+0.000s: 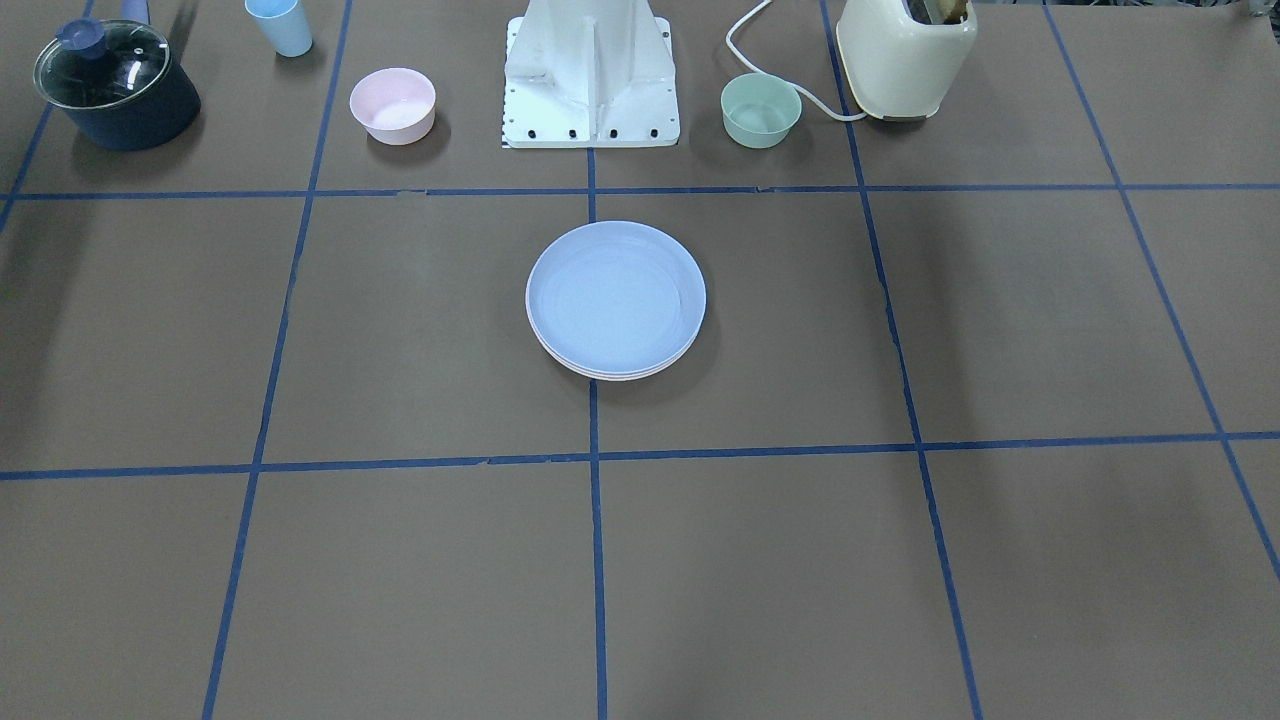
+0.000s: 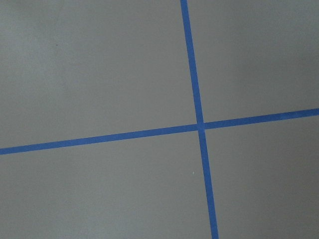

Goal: Stack three plates with pink and blue

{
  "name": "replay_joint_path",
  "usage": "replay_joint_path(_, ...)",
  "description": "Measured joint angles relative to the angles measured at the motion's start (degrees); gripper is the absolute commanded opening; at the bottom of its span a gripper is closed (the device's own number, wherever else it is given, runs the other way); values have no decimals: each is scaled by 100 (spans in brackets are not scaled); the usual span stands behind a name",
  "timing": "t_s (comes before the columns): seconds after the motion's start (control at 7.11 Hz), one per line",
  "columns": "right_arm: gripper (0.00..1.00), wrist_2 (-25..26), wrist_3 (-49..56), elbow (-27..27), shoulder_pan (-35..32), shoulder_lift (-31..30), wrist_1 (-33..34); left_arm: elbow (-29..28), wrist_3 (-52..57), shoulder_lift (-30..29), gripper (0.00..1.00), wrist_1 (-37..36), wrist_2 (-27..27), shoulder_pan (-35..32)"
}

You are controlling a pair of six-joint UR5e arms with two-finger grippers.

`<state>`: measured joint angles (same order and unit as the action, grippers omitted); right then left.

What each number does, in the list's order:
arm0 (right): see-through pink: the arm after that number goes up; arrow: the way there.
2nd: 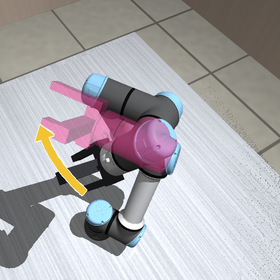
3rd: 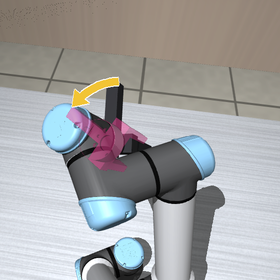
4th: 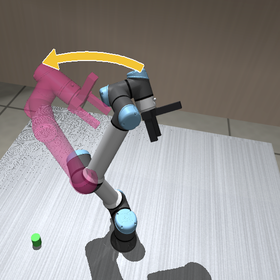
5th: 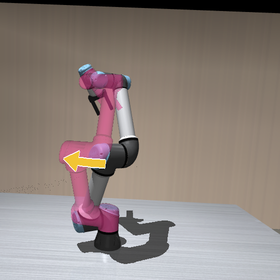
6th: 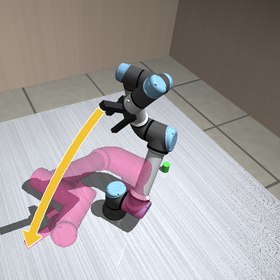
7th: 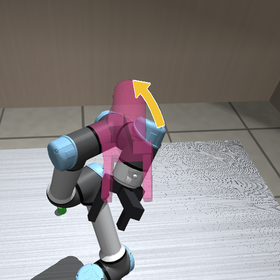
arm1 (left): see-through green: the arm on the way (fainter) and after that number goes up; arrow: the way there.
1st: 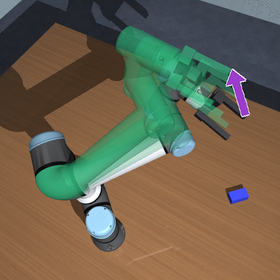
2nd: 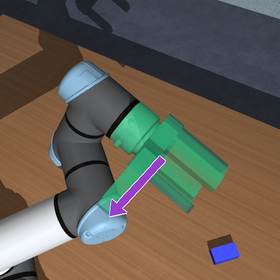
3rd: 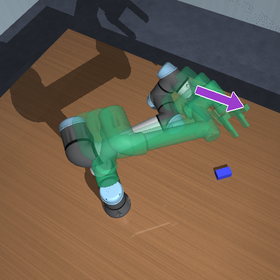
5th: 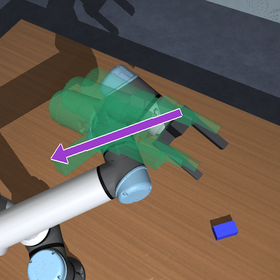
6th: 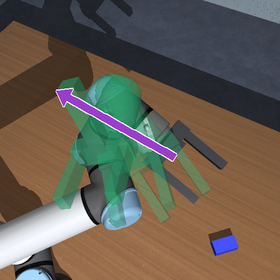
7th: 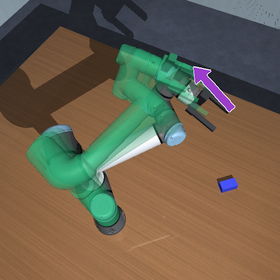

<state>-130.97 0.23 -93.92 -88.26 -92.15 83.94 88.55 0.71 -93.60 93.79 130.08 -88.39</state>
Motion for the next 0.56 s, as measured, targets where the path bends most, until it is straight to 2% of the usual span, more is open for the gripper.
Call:
replay_joint_path(0.28, 100, 488, 121, -124, 71, 25, 506, 3, -1, 15, 100, 9, -2, -1)
replay_joint_path(0.56, 100, 554, 205, -129, 86, -112, 580, 7, -2, -6, 100, 21, -7, 5)
